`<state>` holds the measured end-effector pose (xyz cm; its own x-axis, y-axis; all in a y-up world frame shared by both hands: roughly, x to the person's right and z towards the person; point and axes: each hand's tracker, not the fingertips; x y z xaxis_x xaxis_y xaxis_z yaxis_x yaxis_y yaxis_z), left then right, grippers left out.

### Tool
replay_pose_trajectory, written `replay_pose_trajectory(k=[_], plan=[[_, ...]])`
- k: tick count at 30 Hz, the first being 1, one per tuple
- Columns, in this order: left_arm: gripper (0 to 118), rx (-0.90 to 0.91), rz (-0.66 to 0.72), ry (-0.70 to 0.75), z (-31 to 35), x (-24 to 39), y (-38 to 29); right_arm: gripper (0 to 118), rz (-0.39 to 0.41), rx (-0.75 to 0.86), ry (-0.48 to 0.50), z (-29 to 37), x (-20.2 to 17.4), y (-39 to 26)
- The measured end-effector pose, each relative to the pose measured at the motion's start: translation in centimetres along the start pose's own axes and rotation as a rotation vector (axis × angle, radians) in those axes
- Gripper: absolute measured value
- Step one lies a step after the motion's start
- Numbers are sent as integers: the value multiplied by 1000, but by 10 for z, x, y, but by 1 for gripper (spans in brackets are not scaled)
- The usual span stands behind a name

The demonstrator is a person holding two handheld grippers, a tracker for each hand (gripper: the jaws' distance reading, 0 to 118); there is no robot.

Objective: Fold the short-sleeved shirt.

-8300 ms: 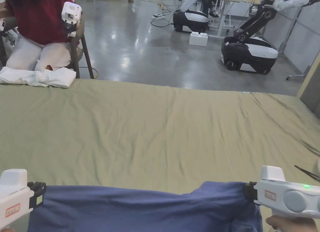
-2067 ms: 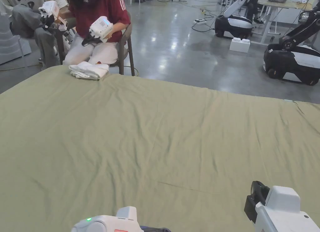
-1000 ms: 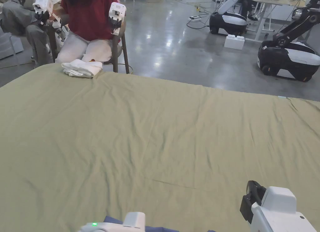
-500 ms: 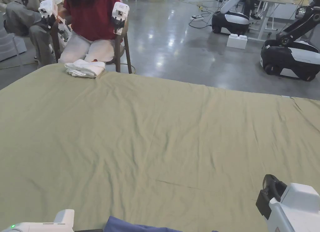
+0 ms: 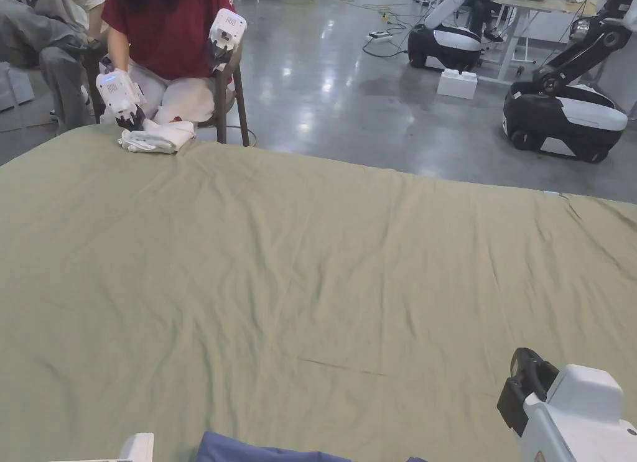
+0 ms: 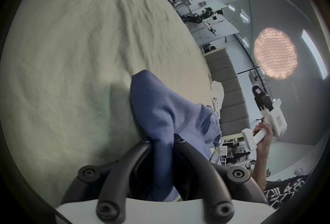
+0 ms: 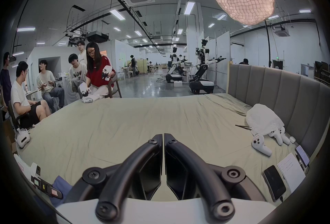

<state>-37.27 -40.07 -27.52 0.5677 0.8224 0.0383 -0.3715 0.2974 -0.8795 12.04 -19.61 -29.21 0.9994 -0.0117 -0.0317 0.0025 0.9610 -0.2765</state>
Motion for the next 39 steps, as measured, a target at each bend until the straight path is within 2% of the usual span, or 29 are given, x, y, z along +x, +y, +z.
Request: replay_pose_trajectory(k=[4, 10, 15, 19, 23, 26, 35, 39], plan=[[10, 51, -6, -34, 12, 7, 2, 0, 3, -6, 3, -1, -1, 0], [10, 133, -32, 4, 51, 30, 20, 0, 4, -14, 16, -5, -2, -2], [10, 180, -138, 224, 102, 80, 37, 0, 9, -14, 28, -6, -5, -1], [10, 180, -237, 363, 111, 127, 42, 0, 13, -16, 40, -8, -8, -2], [10, 139, -342, 375, 97, 169, 38, 0, 7, -20, 43, -8, -9, -2], [10, 116, -351, 350, 74, 198, 27, 0, 4, -22, 41, -8, -9, -3], [11, -8, -439, 281, -9, 226, 1, 0, -3, -27, 28, -5, -3, -4], [11, -83, -482, 294, -58, 234, -17, 0, -7, -28, 21, -3, 0, -5]])
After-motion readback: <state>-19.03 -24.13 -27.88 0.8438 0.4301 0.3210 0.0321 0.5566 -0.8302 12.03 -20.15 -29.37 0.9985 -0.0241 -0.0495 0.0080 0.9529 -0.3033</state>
